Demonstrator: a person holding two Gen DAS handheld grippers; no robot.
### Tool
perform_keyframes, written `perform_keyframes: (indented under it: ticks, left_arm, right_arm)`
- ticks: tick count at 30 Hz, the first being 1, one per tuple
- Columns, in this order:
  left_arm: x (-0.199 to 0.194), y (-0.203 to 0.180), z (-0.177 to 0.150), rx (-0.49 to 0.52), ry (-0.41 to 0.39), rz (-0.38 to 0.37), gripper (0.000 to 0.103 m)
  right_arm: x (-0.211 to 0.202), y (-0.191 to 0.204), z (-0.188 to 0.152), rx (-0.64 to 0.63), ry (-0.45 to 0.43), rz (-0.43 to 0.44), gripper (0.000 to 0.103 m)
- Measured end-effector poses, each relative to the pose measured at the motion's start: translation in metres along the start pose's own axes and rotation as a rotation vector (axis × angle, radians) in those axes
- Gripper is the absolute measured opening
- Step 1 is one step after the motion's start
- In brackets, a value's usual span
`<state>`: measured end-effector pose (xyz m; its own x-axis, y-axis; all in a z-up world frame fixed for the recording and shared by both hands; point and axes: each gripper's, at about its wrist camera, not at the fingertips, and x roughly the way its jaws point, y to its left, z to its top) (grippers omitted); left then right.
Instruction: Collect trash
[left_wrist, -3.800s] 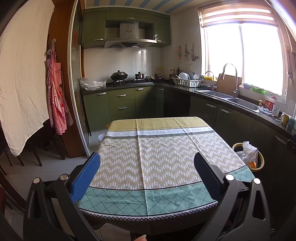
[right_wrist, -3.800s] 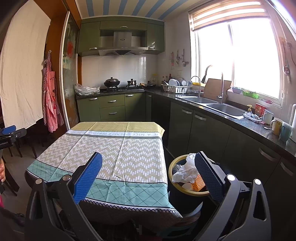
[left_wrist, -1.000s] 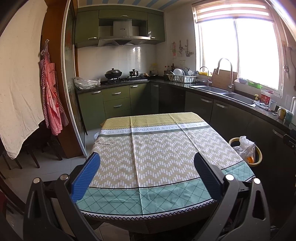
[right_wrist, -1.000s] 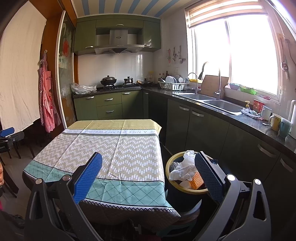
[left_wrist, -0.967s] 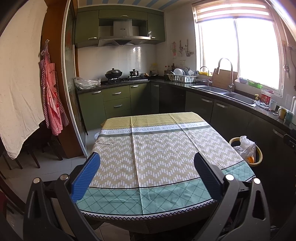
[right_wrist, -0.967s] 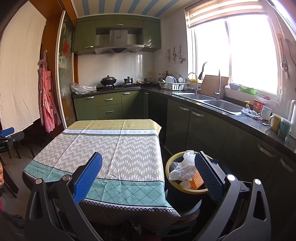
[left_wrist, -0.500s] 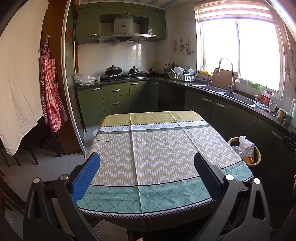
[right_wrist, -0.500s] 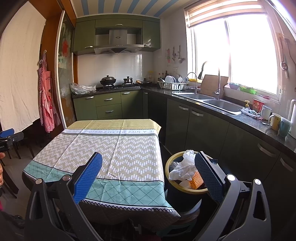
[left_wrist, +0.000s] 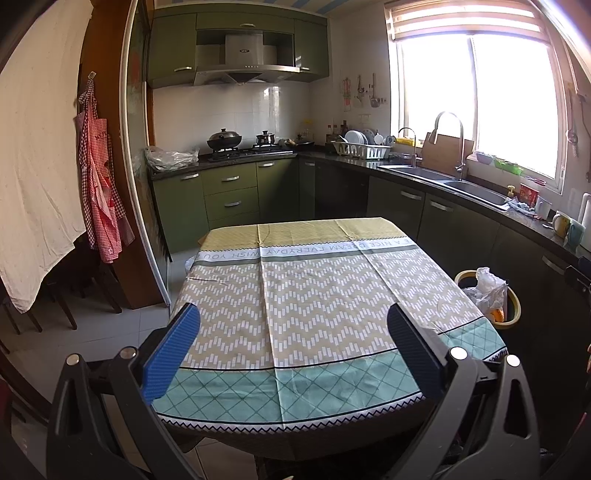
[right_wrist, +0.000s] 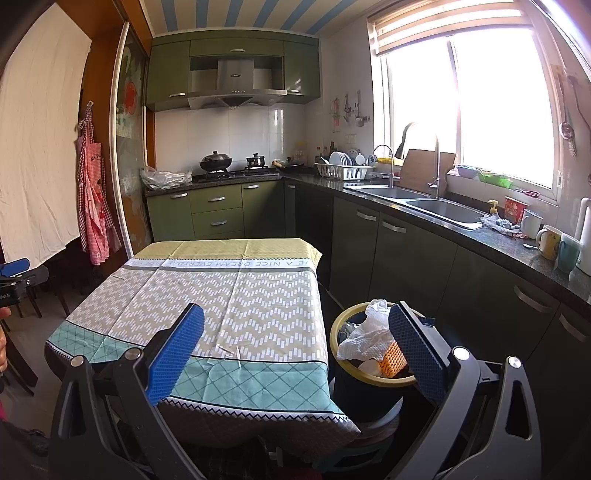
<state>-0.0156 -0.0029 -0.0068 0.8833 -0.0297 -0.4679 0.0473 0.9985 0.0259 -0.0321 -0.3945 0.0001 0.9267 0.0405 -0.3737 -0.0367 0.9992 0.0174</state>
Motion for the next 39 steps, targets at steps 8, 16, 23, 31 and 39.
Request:
perform_keyframes:
  ticks: [8, 16, 23, 31, 39]
  left_arm:
    - [0.0019, -0.0010, -0.0001, 0.004, 0.007, -0.001, 0.097]
    - [0.0024, -0.0012, -0.0015, 0.004, 0.010, -0.003, 0.097]
    - [0.0036, -0.0006, -0.0023, 0.001, 0.016, -0.001, 0.097]
    - [0.0047, -0.0002, -0.0045, 0.002, 0.022, -0.001, 0.097]
    - [0.0051, 0.0000, -0.0051, 0.002, 0.026, -0.002, 0.097]
  right_arm:
    - [0.0002, -0.0001, 0.0006, 0.001, -0.001, 0.000, 0.099]
    - [0.0008, -0.0003, 0.0009, 0.002, 0.002, -0.001, 0.099]
    - [0.0027, -0.0013, 0.0000, 0.003, 0.004, -0.003, 0.099]
    - [0.0055, -0.0021, -0.0022, 0.003, 0.009, -0.003, 0.099]
    - [0.0070, -0.0034, -0.0026, 0.005, 0.011, -0.003, 0.099]
